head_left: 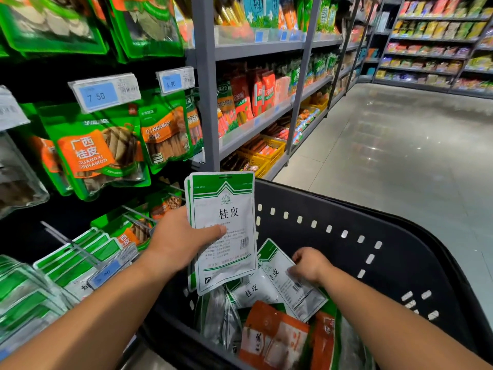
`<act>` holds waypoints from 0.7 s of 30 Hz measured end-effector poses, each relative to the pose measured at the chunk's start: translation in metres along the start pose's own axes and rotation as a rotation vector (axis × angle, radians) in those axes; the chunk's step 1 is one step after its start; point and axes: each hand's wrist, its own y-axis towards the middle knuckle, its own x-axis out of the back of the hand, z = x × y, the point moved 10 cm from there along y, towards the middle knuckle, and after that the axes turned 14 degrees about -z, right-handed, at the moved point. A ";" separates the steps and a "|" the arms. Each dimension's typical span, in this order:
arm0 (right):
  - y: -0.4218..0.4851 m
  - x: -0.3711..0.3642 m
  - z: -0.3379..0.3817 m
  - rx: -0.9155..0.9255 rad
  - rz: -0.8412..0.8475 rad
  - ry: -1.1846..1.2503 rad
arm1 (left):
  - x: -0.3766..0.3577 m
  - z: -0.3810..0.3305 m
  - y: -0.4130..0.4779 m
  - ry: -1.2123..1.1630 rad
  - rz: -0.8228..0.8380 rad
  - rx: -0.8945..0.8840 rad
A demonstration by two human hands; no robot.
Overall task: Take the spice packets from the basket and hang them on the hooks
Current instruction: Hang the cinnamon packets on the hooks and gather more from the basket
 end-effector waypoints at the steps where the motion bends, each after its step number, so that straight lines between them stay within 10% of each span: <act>1: 0.000 -0.004 -0.001 0.004 0.018 -0.040 | 0.000 -0.001 -0.001 -0.002 0.006 0.000; 21: -0.040 0.160 0.032 0.047 -0.181 0.758 | 0.003 -0.003 -0.002 0.054 -0.054 0.029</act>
